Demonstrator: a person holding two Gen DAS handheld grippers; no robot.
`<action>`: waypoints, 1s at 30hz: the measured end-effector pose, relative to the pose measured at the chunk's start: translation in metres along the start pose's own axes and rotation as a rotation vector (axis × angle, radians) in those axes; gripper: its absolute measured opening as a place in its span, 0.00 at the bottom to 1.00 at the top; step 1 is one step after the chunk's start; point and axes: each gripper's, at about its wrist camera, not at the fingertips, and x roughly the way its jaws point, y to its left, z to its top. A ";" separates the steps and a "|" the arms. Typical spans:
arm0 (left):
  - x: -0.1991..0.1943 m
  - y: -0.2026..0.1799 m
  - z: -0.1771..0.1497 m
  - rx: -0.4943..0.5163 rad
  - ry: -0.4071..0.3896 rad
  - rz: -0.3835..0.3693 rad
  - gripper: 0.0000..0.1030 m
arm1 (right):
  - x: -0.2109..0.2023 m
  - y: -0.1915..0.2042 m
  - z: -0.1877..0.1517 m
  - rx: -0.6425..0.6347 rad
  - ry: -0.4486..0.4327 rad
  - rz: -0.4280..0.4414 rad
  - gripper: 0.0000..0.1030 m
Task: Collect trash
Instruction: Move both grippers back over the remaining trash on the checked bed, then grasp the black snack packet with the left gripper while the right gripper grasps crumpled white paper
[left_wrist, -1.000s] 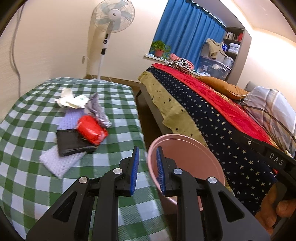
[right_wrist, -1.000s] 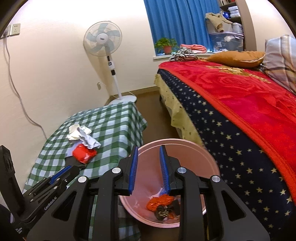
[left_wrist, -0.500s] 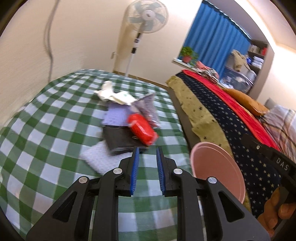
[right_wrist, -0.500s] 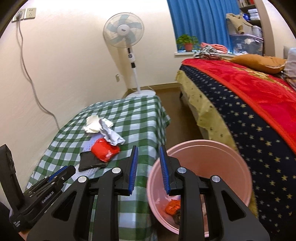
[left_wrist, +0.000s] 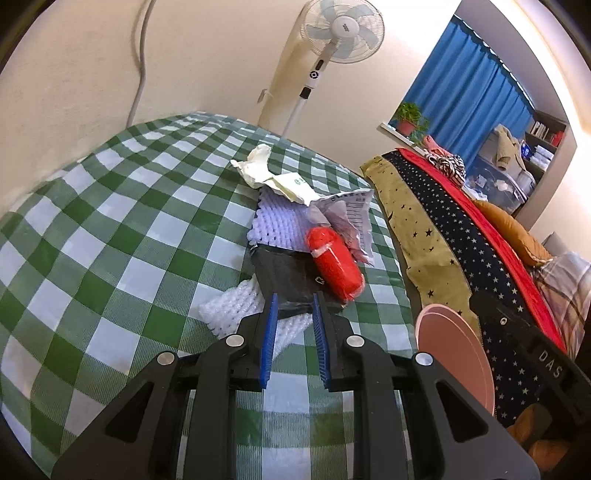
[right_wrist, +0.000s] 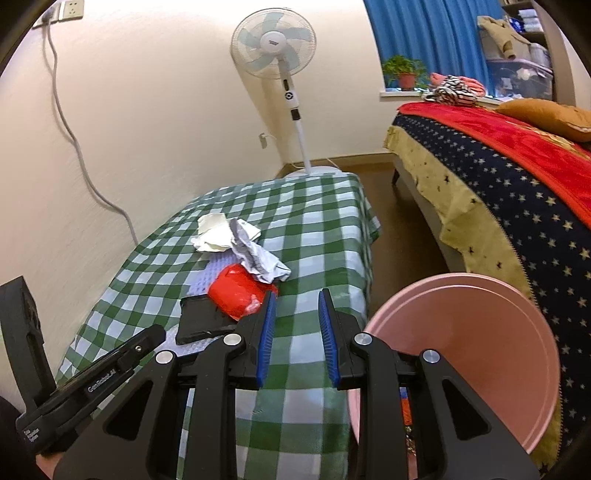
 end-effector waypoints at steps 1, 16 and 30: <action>0.003 0.002 0.001 -0.012 0.004 -0.003 0.19 | 0.002 0.001 0.000 -0.005 0.001 0.004 0.25; 0.039 0.017 0.001 -0.082 0.077 0.023 0.19 | 0.058 0.010 0.003 -0.009 0.056 0.091 0.25; 0.044 0.016 0.003 -0.075 0.077 0.029 0.25 | 0.113 0.017 0.022 0.003 0.091 0.122 0.37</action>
